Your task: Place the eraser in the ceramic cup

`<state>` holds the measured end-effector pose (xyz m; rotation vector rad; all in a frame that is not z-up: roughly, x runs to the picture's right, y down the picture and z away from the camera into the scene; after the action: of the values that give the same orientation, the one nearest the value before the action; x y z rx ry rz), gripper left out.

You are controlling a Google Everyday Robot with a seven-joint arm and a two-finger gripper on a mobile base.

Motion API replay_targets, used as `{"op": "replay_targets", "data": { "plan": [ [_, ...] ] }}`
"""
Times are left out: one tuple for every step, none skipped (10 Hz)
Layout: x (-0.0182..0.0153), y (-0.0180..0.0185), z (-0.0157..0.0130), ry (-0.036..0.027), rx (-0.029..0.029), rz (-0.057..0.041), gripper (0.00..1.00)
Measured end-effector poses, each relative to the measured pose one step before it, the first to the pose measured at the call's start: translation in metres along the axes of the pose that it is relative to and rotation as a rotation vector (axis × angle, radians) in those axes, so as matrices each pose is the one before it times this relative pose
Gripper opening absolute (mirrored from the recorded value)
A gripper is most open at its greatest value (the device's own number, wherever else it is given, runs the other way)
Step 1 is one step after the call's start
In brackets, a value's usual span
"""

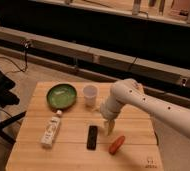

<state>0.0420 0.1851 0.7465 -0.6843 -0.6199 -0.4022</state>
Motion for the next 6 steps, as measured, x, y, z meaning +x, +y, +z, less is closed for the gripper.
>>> {"op": "replay_targets", "data": {
  "plan": [
    [-0.00190,0.00444,0.00275,0.00260,-0.01032,-0.02304,0.80],
    [-0.00099,0.00428,0.00445,0.01778,-0.00937,0.01143,0.80],
    [-0.00191,0.00093,0.00551,0.01823,-0.00281,0.00831,0.80],
    [-0.00251,0.00136,0.01143,0.01639,-0.00494,0.00374,0.80],
    [-0.00200,0.00168,0.00698,0.01035,-0.00031,0.00682,0.80],
    [-0.00158,0.00099,0.00588,0.01131,0.00024,0.00740,0.80]
  ]
}}
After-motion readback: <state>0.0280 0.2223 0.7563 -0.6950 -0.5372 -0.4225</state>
